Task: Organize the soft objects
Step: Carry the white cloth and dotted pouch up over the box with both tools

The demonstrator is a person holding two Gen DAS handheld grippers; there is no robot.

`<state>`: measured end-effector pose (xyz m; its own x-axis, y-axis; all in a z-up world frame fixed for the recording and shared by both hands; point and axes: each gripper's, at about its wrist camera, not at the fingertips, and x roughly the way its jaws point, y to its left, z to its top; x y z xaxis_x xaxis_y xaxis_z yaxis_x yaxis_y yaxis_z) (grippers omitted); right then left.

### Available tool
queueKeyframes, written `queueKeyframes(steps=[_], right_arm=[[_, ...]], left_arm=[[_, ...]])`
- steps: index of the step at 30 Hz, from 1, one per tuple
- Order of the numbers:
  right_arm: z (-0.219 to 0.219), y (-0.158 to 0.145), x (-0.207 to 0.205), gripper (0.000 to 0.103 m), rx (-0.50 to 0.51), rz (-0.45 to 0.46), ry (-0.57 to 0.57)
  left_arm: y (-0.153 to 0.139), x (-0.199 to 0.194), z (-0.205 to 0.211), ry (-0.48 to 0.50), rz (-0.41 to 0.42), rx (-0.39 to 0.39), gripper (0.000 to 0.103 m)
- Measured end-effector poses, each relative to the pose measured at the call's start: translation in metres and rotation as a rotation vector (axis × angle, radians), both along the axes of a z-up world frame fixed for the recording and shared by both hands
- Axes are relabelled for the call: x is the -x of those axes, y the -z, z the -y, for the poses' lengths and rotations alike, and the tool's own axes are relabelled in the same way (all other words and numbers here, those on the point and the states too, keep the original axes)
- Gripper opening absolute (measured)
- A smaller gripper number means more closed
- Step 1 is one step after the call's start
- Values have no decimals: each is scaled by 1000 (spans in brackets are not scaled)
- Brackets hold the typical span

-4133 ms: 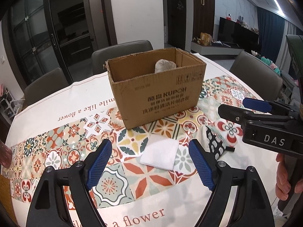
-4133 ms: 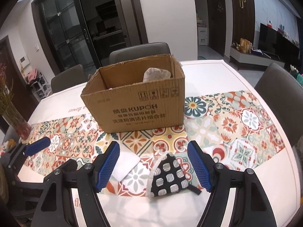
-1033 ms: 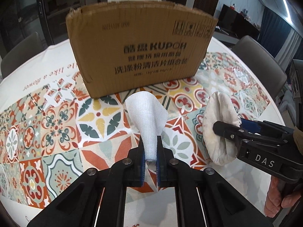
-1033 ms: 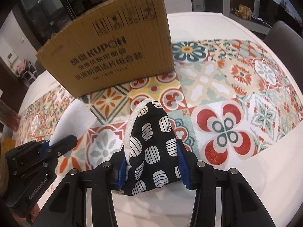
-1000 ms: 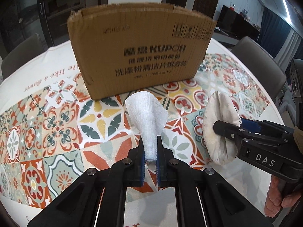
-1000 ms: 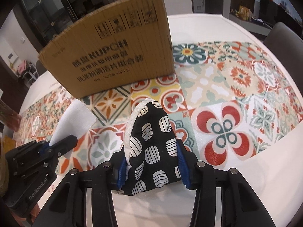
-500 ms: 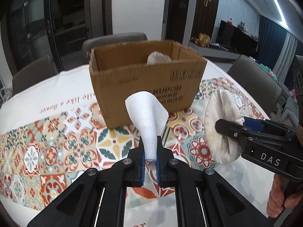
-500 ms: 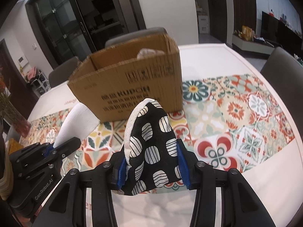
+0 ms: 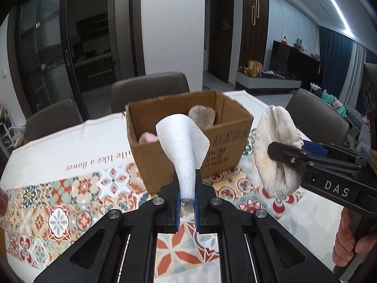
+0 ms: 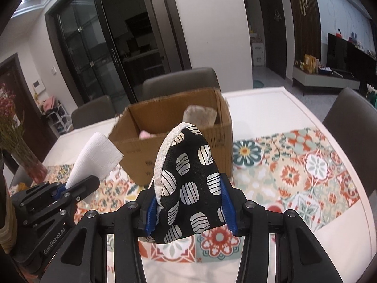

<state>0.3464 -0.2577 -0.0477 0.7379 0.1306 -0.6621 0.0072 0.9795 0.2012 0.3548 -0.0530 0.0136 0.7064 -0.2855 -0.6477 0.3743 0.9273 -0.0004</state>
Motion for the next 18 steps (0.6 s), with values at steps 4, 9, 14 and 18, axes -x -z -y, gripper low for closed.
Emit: queueKeyframes(steps=[4,9,14,18], right_arm=[[2,-19,-4,47,-5,52,-2],[3,-37,-9,47,-3,101,-9],[3,-53,-19,47,0,143,-23],[2,-65,-30,48,8,175,-41]], left_arm=[[-15,-2,1,2,39,5,10],[-31,-9,1,-1,74,17,10],[-42,-23,1,-4,95,17,10],[-48,-32,1,-12,107,13,10]])
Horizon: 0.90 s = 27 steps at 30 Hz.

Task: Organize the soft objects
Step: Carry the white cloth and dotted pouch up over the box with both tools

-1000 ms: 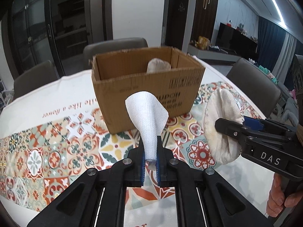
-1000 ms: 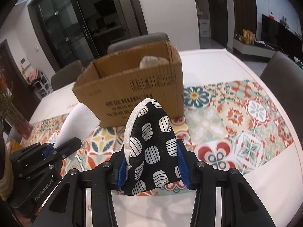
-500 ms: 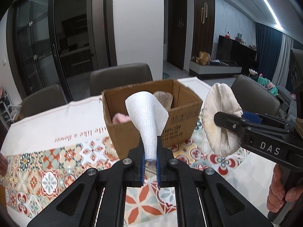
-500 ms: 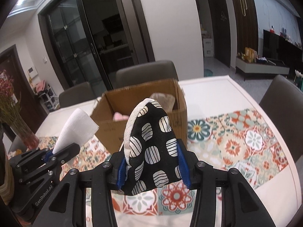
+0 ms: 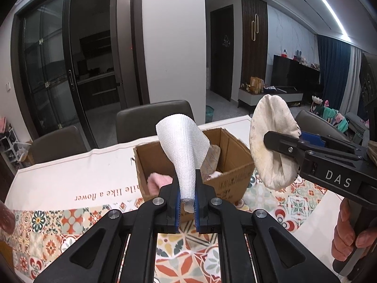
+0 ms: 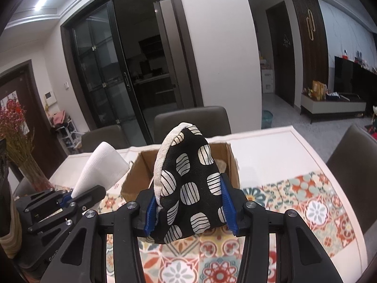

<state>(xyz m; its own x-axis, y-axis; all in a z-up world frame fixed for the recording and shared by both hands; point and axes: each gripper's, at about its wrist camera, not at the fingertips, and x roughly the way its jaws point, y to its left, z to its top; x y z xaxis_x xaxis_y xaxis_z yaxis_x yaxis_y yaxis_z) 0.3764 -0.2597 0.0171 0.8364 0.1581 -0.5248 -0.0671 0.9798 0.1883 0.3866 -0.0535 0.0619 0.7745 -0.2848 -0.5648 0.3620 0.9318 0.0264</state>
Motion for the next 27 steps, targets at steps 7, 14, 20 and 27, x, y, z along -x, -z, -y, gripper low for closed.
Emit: queueKeyframes(steps=[7,14,20,27], right_arm=[[2,-9,-24,48,-13,20,-37],[10,-10,-52,48,-94,14,-102],[12,-8,-76,49,-98,9,-113],[8,3,-103,50,-62,-42,-122]], left_arm=[[-6,-17,2,-9,-3,9,10],[-8,-41,9,-10,-19,14,10],[-5,-61,15,-18,-54,15,10],[14,-88,14,-15,-136,25,11]])
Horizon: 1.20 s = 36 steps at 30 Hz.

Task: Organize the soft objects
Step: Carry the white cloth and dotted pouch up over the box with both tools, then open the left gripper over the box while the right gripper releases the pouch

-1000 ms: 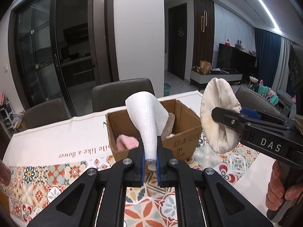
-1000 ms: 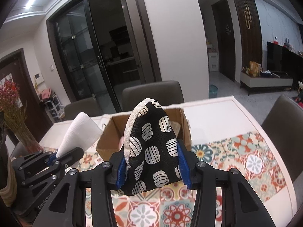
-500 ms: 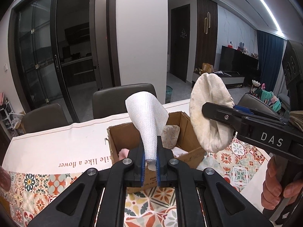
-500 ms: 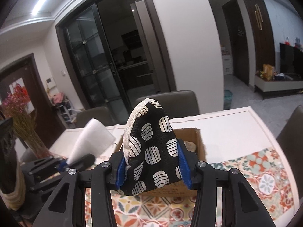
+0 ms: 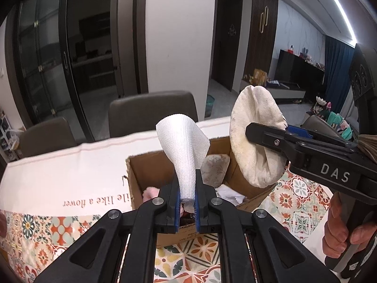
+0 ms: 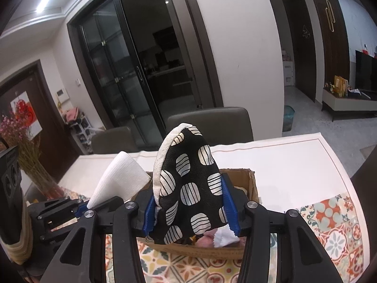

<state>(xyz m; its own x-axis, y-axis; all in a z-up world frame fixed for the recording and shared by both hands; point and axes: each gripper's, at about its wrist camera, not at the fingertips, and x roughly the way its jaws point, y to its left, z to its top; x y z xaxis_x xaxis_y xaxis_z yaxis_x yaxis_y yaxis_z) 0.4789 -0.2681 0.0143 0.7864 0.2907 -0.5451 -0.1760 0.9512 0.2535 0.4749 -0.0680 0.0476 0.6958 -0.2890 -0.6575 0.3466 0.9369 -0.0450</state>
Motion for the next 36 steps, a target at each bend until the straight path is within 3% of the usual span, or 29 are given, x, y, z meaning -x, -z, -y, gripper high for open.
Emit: queueKeyframes(steps=[13,18,20,29,36], right_arm=[[1,42,-48,50,-13,-169,-58],[4,60,-60,53,-11,-225,-53],[3,66,-63,56,4,-238,-56],[2,71,-71,68,-1,-288,-59],[-9,63,-69,69,20,-264,-78]], left_arm=[[40,-34,10,-15,-120,-55,11],[47,-38,12,-27,-141,-77,21],[49,-38,10,-35,-145,-82,29],[38,-27,0,-80,-111,-96,40],[29,-23,-13,-121,-87,-94,45]])
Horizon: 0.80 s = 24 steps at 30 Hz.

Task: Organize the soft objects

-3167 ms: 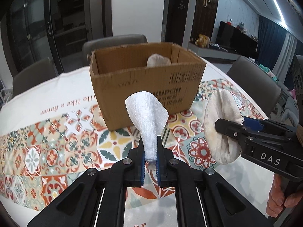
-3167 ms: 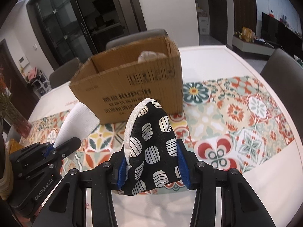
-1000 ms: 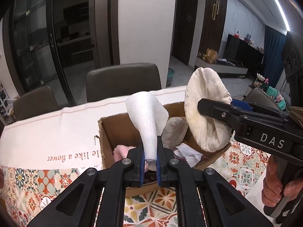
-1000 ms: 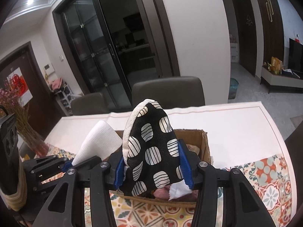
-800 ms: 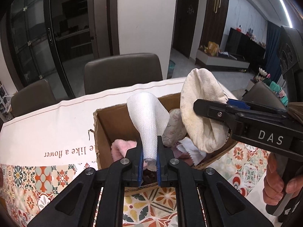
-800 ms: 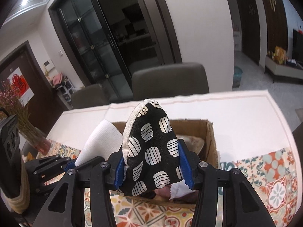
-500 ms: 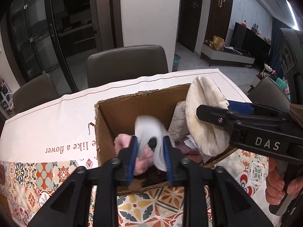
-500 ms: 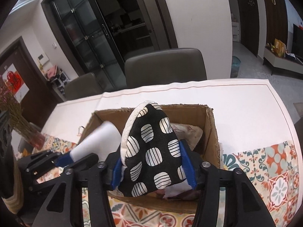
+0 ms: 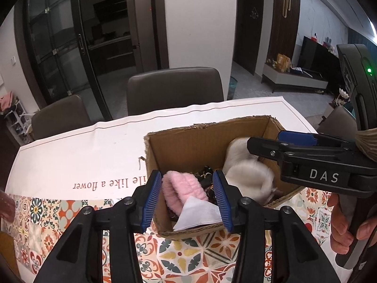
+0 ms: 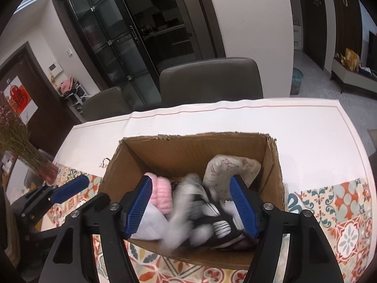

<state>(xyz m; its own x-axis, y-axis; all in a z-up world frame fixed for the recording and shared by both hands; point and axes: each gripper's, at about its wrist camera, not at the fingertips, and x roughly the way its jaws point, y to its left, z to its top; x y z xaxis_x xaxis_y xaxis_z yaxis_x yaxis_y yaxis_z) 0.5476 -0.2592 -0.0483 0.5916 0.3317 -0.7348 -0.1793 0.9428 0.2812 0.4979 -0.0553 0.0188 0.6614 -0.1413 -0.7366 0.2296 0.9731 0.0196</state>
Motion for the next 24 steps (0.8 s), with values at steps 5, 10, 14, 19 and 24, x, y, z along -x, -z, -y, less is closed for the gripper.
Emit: queueKeyframes(steps=[5,10,14,19,24], right_arm=[[-3,-11,7,69,45,28,7],[-3,-20,21,69,102,57,36],[-1,-28,36,69,133,79,54],[-3,-38,60,69,160,116,70],[-2,-52,91,69,154,153,86]], left_arm=[[-5,7,-5,-27,19,10,45],[-11,22,-6,-41,50,-4,46],[-20,37,-7,-52,86,-13,48],[-32,58,-11,-60,118,7,49],[-43,86,-13,-59,158,24,54]])
